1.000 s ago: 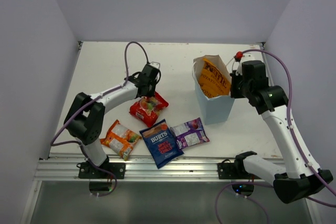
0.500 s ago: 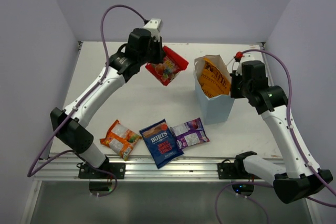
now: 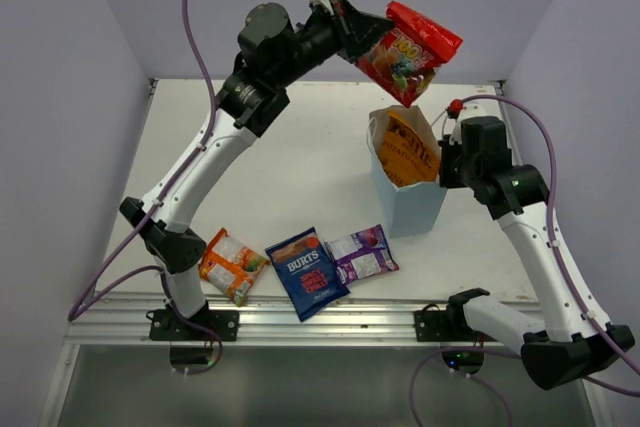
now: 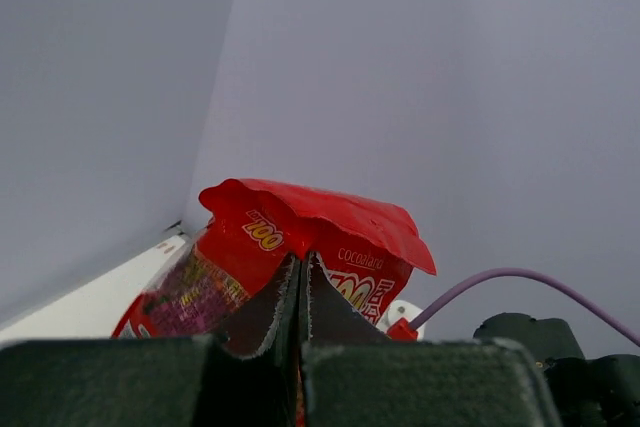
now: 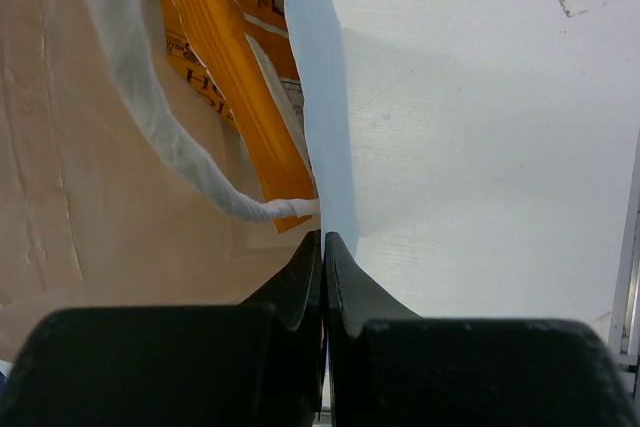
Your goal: Place the snacks into the paper bag
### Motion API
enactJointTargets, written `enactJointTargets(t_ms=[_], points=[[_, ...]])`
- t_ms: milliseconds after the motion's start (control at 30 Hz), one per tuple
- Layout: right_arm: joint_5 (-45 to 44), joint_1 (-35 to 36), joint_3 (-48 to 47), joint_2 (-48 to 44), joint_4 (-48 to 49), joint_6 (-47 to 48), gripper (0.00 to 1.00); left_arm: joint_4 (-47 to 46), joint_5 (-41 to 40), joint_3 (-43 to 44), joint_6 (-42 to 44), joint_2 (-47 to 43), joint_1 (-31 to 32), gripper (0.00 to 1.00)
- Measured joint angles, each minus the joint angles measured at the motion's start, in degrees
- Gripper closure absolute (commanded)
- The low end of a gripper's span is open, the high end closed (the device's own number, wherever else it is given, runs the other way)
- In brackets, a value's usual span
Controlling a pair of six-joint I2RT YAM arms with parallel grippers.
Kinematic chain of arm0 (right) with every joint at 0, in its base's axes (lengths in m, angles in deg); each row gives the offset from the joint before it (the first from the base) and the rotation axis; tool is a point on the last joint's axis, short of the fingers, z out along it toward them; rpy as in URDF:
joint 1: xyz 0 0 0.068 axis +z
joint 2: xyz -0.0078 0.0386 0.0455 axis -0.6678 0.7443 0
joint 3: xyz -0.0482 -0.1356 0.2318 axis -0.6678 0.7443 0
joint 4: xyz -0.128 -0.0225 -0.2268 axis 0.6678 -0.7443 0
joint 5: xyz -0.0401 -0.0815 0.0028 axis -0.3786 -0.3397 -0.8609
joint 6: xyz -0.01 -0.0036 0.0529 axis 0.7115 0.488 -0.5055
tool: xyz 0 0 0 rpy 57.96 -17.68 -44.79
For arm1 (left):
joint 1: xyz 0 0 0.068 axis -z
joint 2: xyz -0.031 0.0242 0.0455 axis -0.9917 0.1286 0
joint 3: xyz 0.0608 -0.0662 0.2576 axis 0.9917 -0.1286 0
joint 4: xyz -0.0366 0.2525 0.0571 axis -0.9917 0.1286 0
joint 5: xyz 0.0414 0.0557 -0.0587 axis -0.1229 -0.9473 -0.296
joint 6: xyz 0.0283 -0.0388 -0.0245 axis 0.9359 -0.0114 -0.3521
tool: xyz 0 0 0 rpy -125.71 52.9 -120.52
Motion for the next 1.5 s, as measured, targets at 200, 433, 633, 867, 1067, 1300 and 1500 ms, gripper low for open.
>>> enactJointTargets(t_ms=[200,433,633,867,1067,1300,1500], points=[[0.0,0.0,0.1,-0.5,-0.1,0.0,1.0,-7.6,7.8,-5.6,-5.7,2.2,0.8,1.0],[-0.7,-0.3,1.1,-0.9,-1.4,-0.3,1.0,-11.6,11.2,-22.6,-6.7,1.2,1.3,1.0],[-0.6,-0.2,1.2,-1.2,-0.8,-0.3,1.0,-11.8,14.7,-33.3,-6.8,0.1,1.8,1.0],[-0.5,-0.2,1.2,-1.3,-0.2,-0.3,1.0,-8.5,15.0,-33.7,-4.8,-0.2,2.4,0.41],[-0.2,-0.2,1.2,-1.1,0.0,-0.3,1.0,-6.6,13.2,-23.5,-2.5,-0.2,2.5,0.23],[0.0,-0.2,1.3,-1.0,0.1,-0.3,1.0,-4.8,-0.3,-21.2,2.2,-7.1,2.9,0.23],[0.9,-0.2,1.3,-1.0,0.2,-0.3,1.0,2.3,-24.9,-44.7,4.0,-24.4,3.2,0.21]])
